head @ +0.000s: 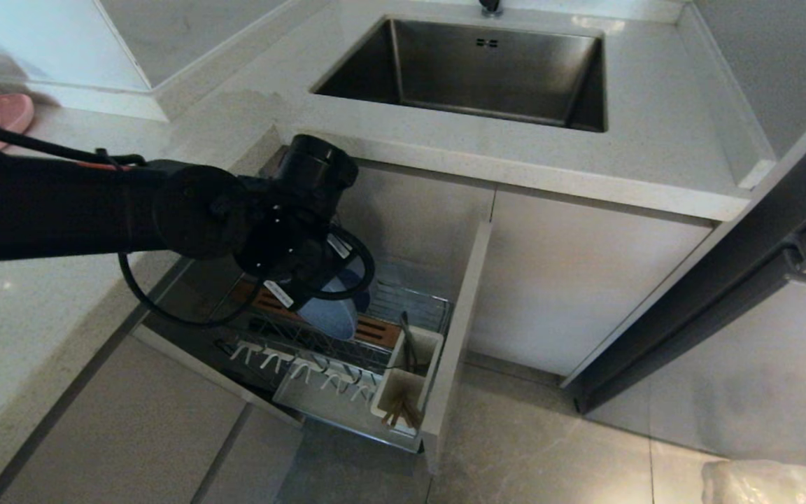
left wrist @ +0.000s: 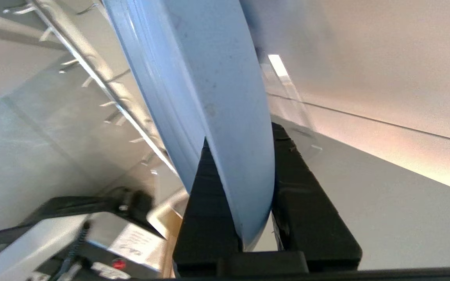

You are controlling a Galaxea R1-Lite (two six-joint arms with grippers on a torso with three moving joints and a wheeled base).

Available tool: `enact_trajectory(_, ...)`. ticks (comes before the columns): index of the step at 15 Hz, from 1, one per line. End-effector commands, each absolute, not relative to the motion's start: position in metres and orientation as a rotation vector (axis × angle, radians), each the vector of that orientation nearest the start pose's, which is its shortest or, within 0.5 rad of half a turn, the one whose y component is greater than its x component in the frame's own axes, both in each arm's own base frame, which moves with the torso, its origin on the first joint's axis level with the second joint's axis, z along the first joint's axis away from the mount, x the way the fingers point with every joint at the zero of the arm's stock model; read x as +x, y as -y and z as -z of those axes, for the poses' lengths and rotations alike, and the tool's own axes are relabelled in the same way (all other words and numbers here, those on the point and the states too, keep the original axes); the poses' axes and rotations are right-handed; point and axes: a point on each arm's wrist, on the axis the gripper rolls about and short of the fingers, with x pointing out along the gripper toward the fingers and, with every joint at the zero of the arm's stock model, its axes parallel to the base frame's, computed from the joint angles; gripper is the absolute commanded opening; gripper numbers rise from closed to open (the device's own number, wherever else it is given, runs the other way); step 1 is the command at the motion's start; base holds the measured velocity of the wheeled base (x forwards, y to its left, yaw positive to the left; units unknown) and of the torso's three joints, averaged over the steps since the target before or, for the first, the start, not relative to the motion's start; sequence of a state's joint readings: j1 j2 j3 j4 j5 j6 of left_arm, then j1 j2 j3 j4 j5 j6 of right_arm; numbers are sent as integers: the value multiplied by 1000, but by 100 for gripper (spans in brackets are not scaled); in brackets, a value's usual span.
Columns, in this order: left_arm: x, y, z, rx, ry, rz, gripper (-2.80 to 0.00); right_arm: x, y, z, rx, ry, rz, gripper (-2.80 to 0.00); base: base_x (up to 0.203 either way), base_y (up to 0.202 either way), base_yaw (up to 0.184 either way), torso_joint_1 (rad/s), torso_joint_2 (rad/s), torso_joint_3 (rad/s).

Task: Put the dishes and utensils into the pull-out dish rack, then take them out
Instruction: Take the plate out of the cupboard

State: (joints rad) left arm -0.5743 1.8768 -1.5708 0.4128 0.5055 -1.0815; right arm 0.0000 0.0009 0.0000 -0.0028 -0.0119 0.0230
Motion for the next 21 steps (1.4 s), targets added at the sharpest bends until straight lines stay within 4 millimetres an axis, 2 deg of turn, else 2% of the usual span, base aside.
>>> enact_trajectory(1, 284, 179, -265, -721, -524, -219, -280, -23, 0, -76, 23, 2, 12, -280, 0, 0, 0, 0, 0, 0)
enact_trajectory(3, 265, 180, -280, -730, -515, -171, -280, -23, 0, -76, 23, 2, 12, -280, 0, 0, 0, 0, 0, 0)
enact_trajectory(6, 223, 185, -306, -738, -520, -57, -280, -23, 0, -76, 23, 2, 12, -280, 0, 0, 0, 0, 0, 0)
enact_trajectory(9, 184, 174, -334, -762, -511, 46, -280, -23, 0, -76, 23, 2, 12, -280, 0, 0, 0, 0, 0, 0)
enact_trajectory(14, 121, 112, -389, -705, -366, 213, -280, -23, 0, -76, 23, 2, 12, -280, 0, 0, 0, 0, 0, 0)
enact_trajectory(18, 68, 47, -419, -580, -159, 298, -280, -23, 0, -76, 23, 2, 12, -280, 0, 0, 0, 0, 0, 0)
enact_trajectory(21, 50, 21, -429, -445, -35, 243, -280, -23, 0, -76, 23, 2, 12, -280, 0, 0, 0, 0, 0, 0)
